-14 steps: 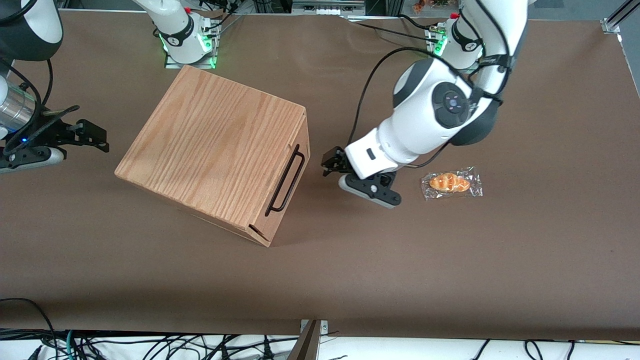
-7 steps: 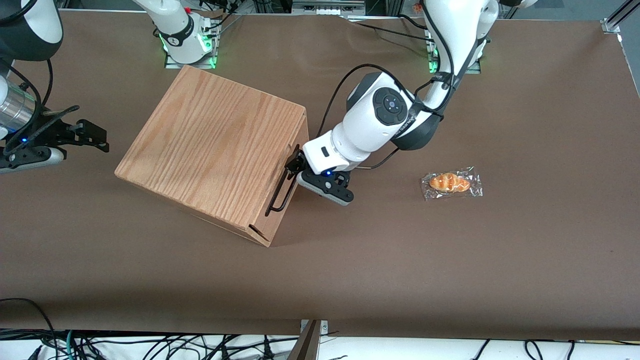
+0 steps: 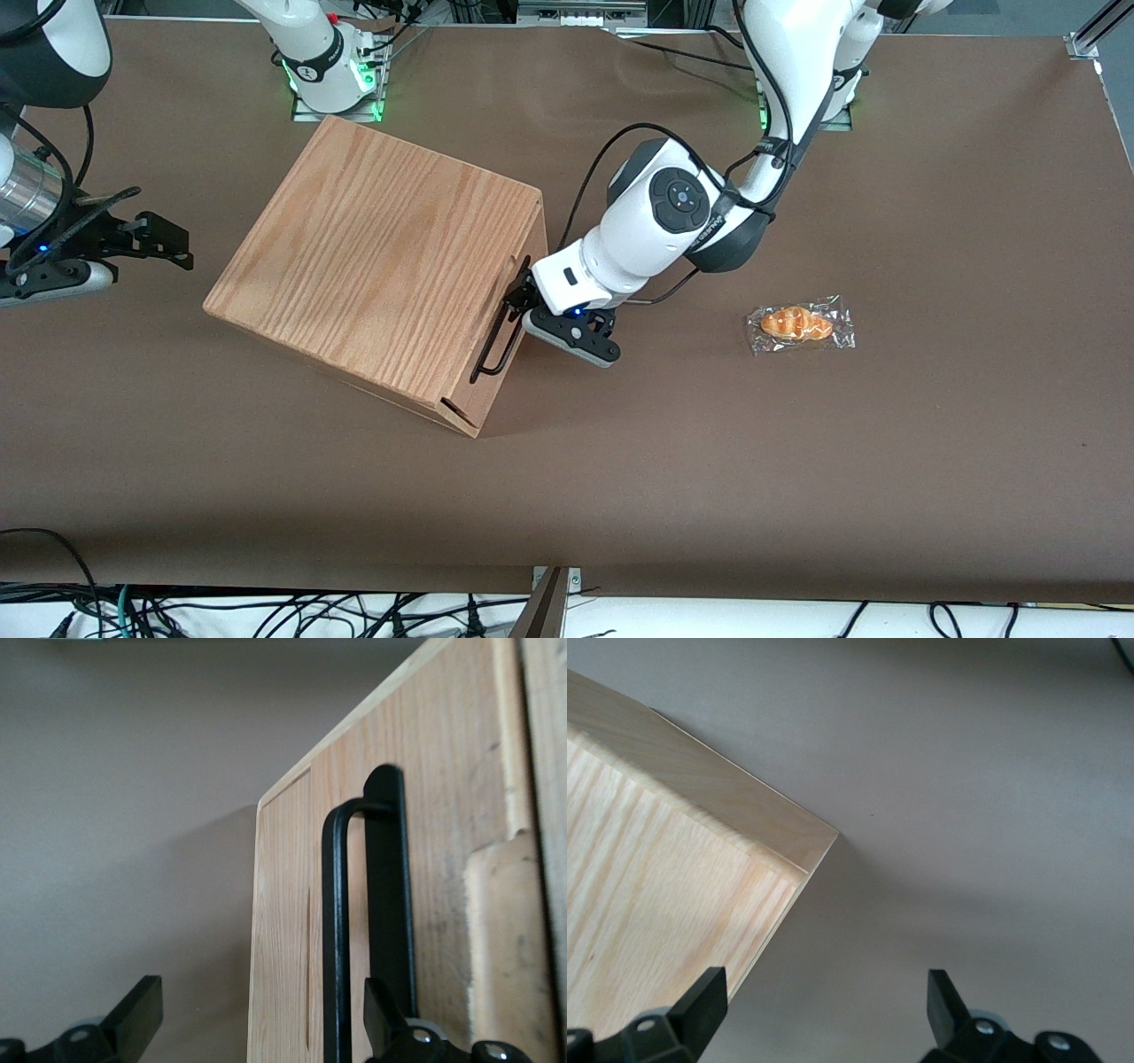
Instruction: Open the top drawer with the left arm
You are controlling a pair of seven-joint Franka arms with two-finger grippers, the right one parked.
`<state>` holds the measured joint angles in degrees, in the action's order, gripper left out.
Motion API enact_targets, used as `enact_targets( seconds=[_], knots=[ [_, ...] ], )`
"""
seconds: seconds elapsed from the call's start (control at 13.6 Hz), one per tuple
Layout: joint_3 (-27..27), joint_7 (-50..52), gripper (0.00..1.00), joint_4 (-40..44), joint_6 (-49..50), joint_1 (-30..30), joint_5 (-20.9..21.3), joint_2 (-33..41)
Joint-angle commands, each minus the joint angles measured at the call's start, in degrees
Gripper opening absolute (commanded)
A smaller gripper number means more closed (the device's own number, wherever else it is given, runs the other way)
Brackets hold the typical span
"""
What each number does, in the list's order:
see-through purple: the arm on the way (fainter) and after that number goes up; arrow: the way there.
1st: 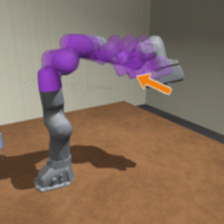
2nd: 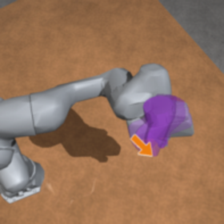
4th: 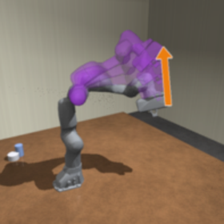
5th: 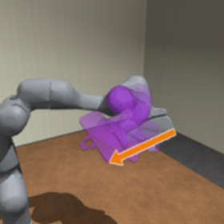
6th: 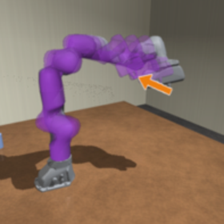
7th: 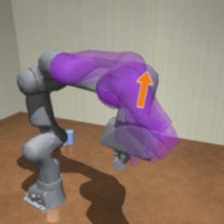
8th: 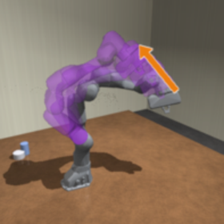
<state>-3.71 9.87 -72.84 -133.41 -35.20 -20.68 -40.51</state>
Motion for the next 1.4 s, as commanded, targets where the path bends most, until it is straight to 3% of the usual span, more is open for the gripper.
enact_targets(
  seconds=[0.0,0.66,1.32],
  knots=[
    [0.63,-0.38,1.00,1.56,-0.36,-0.66,-0.24,-1.24],
    [0.90,-0.11,1.00,0.42,0.69,2.42,8.46,-1.06],
    [0.89,-4.77,1.00,0.24,6.23,8.31,9.43,-0.27]
  ],
)
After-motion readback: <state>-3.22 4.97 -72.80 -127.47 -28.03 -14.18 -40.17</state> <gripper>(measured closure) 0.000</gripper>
